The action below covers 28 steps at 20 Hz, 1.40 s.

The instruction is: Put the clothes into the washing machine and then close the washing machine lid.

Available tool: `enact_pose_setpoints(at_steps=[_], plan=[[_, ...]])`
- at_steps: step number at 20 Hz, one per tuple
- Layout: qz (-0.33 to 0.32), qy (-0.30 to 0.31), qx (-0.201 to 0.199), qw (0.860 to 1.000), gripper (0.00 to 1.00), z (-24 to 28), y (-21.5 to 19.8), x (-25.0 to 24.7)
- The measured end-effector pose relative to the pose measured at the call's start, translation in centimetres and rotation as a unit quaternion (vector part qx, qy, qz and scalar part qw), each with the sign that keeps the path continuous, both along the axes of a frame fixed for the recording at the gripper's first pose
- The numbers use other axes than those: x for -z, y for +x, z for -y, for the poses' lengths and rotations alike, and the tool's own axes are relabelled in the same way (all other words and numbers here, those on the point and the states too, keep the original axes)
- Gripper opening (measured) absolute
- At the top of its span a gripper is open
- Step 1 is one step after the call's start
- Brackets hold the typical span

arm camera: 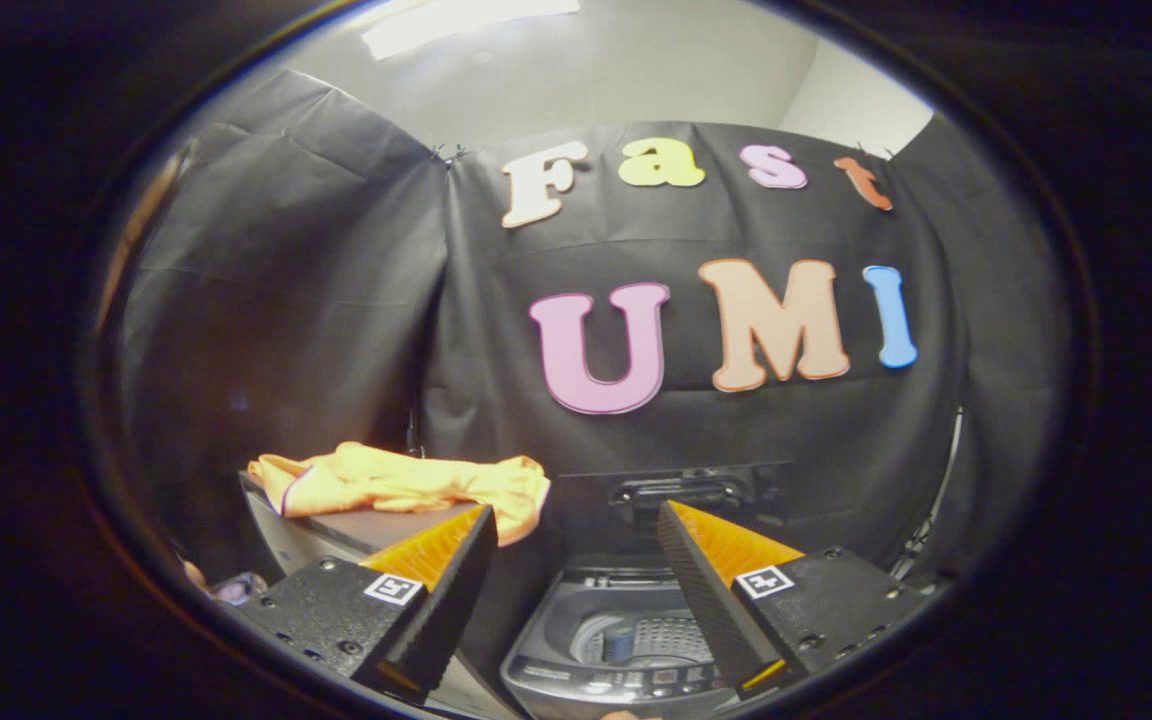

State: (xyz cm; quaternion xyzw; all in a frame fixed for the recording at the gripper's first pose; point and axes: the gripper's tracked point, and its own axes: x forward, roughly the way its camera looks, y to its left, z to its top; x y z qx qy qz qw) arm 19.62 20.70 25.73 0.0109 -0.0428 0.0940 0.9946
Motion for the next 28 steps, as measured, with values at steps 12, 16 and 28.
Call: enact_pose_setpoints(at_steps=[12,16,28], plan=[[-0.132,-0.073,-0.156,0.976,0.97,-19.4,9.2,1.9],[-0.185,-0.100,-0.170,0.963,0.97,-22.1,11.1,4.6],[-0.263,-0.126,-0.171,0.941,0.67,-22.9,11.8,7.8]])
